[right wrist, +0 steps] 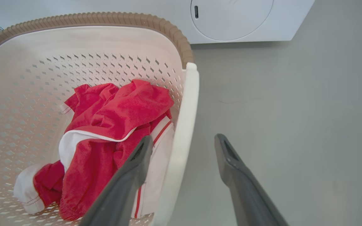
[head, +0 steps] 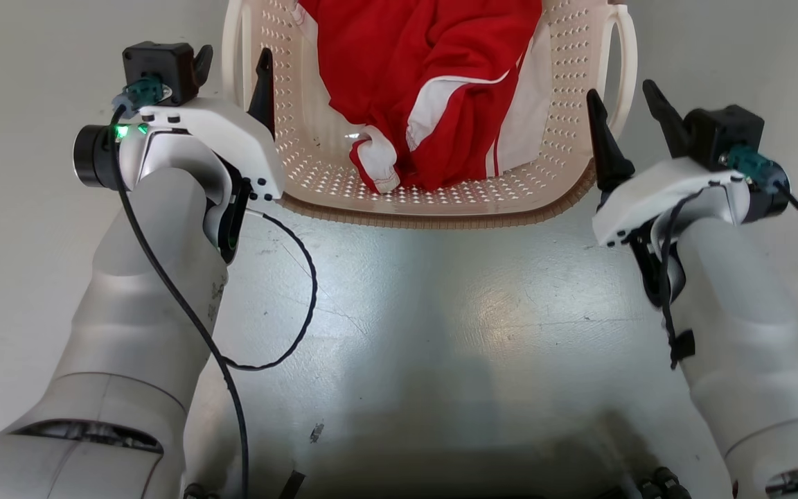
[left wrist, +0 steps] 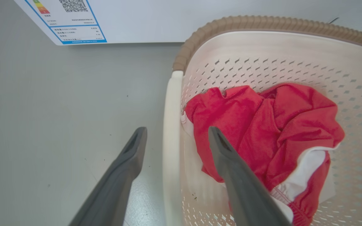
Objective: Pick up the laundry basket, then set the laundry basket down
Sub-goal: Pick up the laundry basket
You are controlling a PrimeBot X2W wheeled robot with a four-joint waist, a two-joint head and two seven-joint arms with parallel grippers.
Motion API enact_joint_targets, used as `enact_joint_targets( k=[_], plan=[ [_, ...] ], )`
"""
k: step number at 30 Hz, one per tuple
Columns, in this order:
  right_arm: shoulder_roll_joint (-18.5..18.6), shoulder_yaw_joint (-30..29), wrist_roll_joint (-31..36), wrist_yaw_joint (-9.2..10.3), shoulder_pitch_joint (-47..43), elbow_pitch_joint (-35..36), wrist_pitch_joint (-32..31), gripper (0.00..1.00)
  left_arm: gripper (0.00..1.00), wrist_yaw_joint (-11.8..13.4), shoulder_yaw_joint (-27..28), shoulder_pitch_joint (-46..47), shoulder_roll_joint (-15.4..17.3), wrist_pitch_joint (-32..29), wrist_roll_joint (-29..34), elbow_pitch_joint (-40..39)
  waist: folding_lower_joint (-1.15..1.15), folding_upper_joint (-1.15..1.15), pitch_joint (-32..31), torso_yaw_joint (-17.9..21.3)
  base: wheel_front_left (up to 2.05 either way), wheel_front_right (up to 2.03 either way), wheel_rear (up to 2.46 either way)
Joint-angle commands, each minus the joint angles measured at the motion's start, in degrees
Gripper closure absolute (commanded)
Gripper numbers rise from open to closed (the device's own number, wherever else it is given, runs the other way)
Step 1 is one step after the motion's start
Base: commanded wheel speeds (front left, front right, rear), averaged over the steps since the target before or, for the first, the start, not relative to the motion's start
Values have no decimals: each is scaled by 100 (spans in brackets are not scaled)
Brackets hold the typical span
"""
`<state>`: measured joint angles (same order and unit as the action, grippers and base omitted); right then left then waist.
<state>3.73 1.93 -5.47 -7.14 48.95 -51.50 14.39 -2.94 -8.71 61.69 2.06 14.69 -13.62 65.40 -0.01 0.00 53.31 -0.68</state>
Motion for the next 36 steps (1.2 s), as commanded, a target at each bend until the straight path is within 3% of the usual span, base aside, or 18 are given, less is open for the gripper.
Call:
enact_joint_targets(
  k=[1, 21, 36],
  plan=[
    [-85, 118, -69, -35, -6, 3, 61, 0, 0, 66, 48, -12, 175, 30, 47, 3, 1, 0, 23, 2, 0, 0, 0],
    [-85, 590, -720, -35, 902, -1358, 61, 0, 0, 98, -283, 487, 125, -277, 57, 694, 1, 0, 18, -23, 0, 0, 0],
    [-85, 1050, -1216, -35, 1195, -1682, 61, 0, 0, 139, -469, 682, 156, -465, 47, 794, 1, 0, 148, -9, 0, 0, 0]
  ],
)
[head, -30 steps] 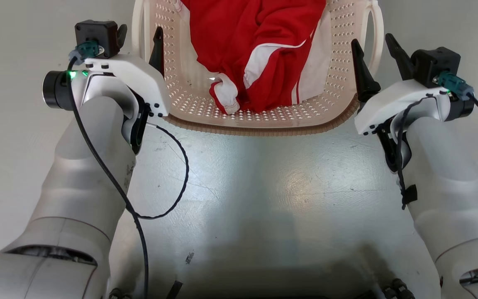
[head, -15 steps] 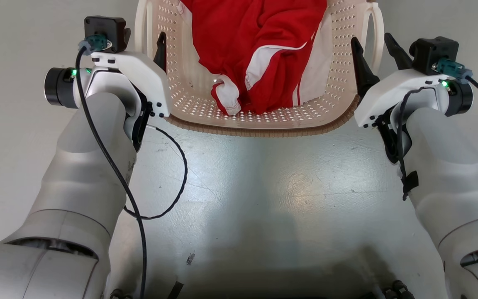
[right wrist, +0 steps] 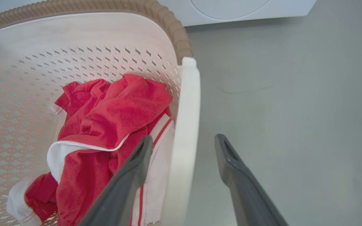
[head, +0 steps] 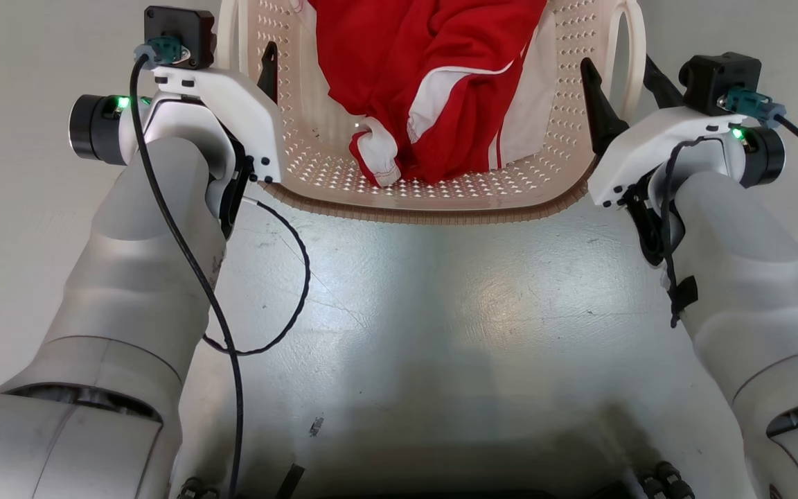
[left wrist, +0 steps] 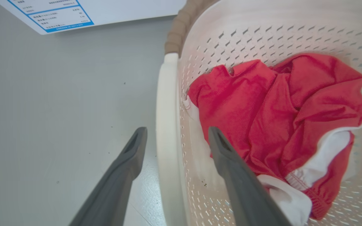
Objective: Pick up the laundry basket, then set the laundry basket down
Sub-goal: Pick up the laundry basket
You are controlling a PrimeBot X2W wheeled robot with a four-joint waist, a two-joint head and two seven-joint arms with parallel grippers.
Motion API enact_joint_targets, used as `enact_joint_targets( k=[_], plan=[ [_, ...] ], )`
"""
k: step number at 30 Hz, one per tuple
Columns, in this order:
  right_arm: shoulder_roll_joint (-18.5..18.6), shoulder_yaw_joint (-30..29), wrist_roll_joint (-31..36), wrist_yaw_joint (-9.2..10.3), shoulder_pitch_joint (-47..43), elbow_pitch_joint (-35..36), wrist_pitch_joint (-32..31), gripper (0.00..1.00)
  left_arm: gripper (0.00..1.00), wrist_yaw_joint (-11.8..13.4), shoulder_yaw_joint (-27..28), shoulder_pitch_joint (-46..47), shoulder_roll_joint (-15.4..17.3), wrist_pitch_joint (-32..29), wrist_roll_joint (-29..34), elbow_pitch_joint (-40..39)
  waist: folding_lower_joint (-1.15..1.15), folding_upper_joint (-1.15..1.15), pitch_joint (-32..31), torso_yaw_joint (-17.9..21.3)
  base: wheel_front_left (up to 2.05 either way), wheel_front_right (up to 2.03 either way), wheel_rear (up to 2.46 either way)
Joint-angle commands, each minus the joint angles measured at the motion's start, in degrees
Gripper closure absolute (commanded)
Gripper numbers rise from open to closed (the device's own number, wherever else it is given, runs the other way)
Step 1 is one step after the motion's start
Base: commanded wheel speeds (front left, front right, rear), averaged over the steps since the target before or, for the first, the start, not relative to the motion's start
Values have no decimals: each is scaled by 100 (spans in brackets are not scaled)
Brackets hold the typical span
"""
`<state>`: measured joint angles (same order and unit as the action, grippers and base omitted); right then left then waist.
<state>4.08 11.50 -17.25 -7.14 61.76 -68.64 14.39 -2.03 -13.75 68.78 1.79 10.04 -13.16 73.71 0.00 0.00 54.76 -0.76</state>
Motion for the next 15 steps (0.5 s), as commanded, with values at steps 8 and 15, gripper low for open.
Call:
enact_joint_targets(
  k=[8, 15],
  plan=[
    [-120, 258, -185, -35, -91, 38, 61, 0, 0, 38, -21, -1, 178, 15, -55, -16, 0, 0, 18, -2, 0, 0, 0],
    [-120, 341, -263, -35, -103, 30, 61, 0, 0, 49, -70, 23, 182, 19, -98, -4, 0, 0, 30, 3, 0, 0, 0]
  ],
)
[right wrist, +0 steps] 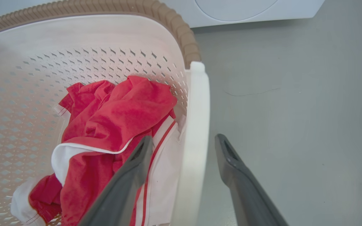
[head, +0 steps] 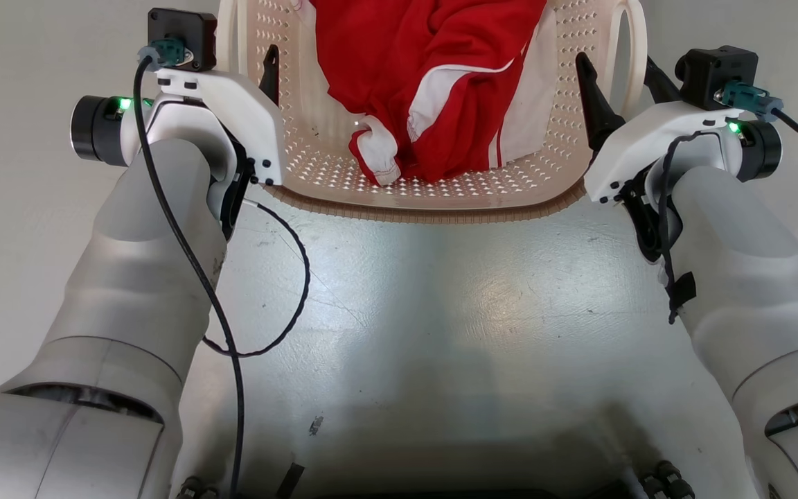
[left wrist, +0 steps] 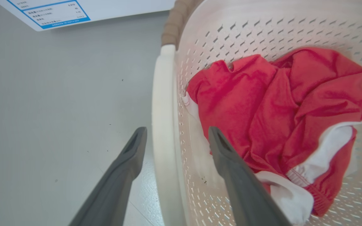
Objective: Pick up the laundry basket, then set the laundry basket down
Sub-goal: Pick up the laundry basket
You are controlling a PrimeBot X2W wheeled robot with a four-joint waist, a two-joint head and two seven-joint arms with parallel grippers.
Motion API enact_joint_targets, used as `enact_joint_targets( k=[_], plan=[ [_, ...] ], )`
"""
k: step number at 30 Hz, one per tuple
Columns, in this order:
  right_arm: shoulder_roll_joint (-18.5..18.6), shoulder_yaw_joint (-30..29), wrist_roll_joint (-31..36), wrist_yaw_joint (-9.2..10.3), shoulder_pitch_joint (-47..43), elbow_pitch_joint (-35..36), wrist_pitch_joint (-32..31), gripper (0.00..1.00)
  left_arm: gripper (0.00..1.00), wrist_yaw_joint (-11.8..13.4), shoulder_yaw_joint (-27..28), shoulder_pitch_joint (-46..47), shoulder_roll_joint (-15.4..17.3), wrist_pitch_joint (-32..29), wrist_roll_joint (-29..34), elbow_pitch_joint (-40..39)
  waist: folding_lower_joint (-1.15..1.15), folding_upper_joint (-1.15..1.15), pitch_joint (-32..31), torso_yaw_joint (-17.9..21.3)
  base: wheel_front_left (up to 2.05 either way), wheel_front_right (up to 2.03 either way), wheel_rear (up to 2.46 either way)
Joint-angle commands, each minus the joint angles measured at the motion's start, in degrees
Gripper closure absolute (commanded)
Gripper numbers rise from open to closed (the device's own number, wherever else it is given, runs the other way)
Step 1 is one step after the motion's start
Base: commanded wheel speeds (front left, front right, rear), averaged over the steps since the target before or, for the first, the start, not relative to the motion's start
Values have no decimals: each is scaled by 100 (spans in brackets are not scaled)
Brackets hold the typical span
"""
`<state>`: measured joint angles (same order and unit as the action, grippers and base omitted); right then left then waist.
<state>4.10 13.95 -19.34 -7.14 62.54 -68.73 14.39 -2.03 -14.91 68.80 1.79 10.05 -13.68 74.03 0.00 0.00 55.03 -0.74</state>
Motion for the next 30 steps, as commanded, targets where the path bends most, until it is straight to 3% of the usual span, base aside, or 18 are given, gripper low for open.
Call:
enact_joint_targets(
  k=[1, 20, 22, 23, 24, 25, 30],
  plan=[
    [-123, 105, -65, -35, -181, 37, 61, 0, 0, 50, 41, 24, 185, 20, -52, -34, 0, 0, 6, 3, 0, 0, 0],
    [-123, 258, -299, -35, -185, -2, 61, 0, 2, 79, -92, 59, 215, 40, -145, -18, 0, 0, 24, 34, 0, 0, 0],
    [-123, 296, -334, -35, -178, 2, 61, 0, 12, 88, -109, 56, 211, 37, -155, -17, 0, 0, 26, 35, 0, 0, 0],
    [-123, 324, -340, -35, -173, 14, 61, 3, 33, 89, -119, 55, 209, 32, -159, -16, 0, 0, 27, 35, 0, 0, 0],
    [-123, 353, -332, -35, -168, 43, 61, 87, 71, 95, -130, 56, 207, 15, -163, -16, 0, 0, 28, 36, 0, 0, 0],
    [-123, 413, -335, -35, -185, 24, 61, 100, 100, 97, -143, 52, 204, -11, -166, -15, 0, 0, 22, 27, 0, 0, 0],
    [-123, 497, -383, -35, -154, -144, 61, 100, 100, 200, -160, 11, 165, -124, -243, -13, 0, 0, -2, -46, 0, 0, 0]
  ],
)
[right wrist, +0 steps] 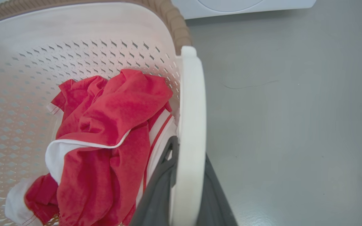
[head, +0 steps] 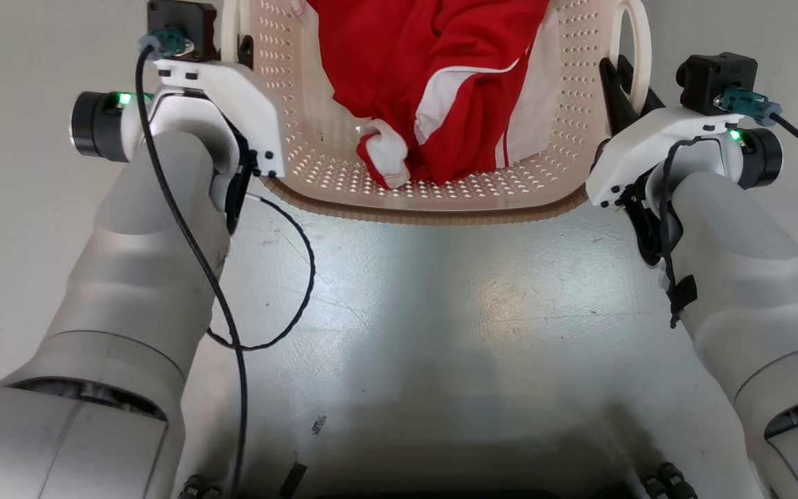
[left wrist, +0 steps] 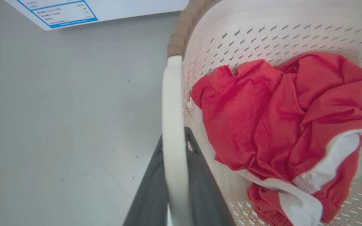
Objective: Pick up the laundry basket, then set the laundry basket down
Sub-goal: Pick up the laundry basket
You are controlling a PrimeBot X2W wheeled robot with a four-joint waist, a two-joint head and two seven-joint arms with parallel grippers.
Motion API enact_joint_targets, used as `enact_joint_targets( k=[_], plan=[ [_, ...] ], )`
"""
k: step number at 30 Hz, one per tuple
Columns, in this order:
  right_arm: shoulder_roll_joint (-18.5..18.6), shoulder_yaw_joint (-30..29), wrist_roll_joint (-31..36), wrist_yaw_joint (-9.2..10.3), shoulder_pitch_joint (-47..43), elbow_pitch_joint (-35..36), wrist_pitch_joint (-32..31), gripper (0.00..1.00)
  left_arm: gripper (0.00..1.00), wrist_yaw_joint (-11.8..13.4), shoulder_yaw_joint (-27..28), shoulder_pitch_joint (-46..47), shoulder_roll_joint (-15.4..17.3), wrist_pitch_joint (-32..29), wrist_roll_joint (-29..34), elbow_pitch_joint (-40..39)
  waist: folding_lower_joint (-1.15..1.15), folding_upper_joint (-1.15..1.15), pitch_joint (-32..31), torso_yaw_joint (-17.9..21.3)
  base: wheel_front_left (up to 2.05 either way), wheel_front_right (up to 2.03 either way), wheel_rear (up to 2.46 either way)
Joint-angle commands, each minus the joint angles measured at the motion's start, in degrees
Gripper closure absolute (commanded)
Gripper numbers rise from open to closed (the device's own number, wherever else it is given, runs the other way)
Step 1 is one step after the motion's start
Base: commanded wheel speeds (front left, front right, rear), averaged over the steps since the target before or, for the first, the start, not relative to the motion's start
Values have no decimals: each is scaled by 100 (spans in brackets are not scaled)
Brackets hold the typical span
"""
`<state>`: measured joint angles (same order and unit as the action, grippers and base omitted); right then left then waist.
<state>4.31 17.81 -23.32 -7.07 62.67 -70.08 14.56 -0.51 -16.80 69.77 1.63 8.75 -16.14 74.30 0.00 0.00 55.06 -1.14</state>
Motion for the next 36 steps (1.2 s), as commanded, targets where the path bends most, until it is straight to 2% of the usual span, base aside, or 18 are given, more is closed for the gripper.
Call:
enact_joint_targets(
  k=[1, 9, 19, 28, 36],
  plan=[
    [-143, 117, 23, -42, -159, -50, 44, 100, 100, 53, 20, -100, 172, -1, -14, -39, 0, 0, -18, -14, 0, 0, 0],
    [-143, 341, 160, -42, -146, -248, -16, 100, 100, 18, -43, -240, 133, -200, -197, -37, 0, 0, -213, -101, 0, 0, 0],
    [-143, 851, 66, -42, -375, -167, -480, 100, 100, -73, -232, -717, 126, -311, -539, -52, 0, 0, -738, -174, 0, 0, 0],
    [-143, 1132, -117, -42, -623, -160, -777, 100, 100, -42, -516, -1136, 125, -401, -954, -146, 0, 0, -1453, -184, 0, 0, 0],
    [-144, 1603, -370, -42, -1214, 19, -1142, 100, 100, -22, -718, -1532, 125, -527, -1161, -115, 0, 0, -2284, -137, 0, 0, 0]
  ],
)
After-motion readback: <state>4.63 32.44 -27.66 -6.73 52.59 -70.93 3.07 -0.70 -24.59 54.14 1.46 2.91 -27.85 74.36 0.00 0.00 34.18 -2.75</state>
